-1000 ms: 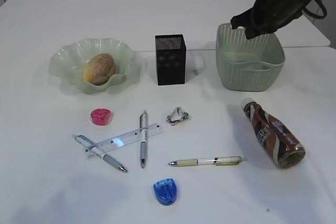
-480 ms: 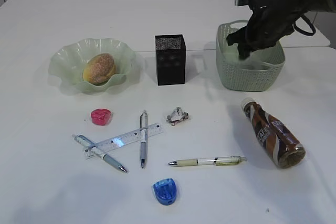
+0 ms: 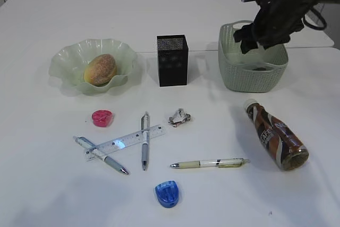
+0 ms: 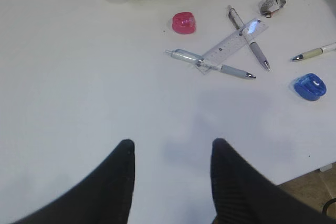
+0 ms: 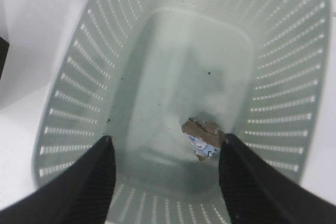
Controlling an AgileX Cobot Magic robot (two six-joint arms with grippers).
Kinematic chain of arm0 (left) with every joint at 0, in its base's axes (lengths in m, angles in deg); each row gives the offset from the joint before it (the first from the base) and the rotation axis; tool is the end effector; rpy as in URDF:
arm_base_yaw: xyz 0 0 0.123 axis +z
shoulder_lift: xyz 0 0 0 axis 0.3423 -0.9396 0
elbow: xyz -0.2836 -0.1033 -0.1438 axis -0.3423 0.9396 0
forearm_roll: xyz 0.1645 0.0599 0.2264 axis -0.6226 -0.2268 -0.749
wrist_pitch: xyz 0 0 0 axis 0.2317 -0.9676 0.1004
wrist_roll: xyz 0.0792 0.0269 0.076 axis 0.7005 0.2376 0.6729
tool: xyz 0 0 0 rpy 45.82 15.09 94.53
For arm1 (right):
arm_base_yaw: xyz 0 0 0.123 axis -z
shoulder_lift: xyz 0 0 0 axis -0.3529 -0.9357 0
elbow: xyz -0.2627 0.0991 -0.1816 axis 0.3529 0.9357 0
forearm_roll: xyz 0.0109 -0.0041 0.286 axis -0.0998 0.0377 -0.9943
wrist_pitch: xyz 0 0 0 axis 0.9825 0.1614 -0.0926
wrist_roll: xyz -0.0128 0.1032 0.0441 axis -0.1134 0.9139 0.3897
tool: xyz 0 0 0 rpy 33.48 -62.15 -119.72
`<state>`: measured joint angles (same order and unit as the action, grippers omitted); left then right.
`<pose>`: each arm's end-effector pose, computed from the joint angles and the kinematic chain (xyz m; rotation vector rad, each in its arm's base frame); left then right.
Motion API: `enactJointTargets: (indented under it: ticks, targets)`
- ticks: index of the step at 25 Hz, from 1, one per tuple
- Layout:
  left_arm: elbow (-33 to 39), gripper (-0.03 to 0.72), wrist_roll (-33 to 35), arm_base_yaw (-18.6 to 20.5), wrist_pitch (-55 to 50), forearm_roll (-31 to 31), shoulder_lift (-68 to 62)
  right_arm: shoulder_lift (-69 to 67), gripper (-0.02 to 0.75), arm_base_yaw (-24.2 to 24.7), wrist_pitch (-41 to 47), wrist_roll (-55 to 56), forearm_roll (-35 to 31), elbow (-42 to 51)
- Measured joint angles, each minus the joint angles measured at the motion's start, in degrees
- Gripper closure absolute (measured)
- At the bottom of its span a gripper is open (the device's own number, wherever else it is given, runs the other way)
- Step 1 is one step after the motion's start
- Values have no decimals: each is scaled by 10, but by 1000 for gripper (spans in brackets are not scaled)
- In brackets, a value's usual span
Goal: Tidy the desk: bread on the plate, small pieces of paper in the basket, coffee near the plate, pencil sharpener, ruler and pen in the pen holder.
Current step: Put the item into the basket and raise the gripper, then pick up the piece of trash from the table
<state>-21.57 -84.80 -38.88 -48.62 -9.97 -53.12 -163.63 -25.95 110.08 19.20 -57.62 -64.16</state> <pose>0.0580 -0.0176 0.3099 0.2242 2.2309 -0.2245 0.5600 0.0486 0.2246 -0.2113 2.5326 -0.0325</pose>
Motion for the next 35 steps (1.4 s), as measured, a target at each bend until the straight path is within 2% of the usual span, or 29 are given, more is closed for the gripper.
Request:
enactJointTargets:
  ticks: [3,8,14,20,23,24,30,35]
  targets:
    - [0,358,0,0,0,0,0,14,246,0,34,0,5,-16]
    - [0,358,0,0,0,0,0,49,246,-10,151,0,12,-55]
    - [0,358,0,0,0,0,0,55,246,-55,236,-5,15,-57]
    - [0,358,0,0,0,0,0,55,246,-131,255,-9,10,-57]
    - [0,358,0,0,0,0,0,55,246,-133,255,-8,10,-57]
    - [0,358,0,0,0,-1,0,51,246,-168,271,-26,-18,-57]
    - [0,358,0,0,-1,-1,0,31,246,-185,281,-51,-67,-57]
    - [0,358,0,0,-3,-1,0,27,246,-185,288,-57,-78,-57]
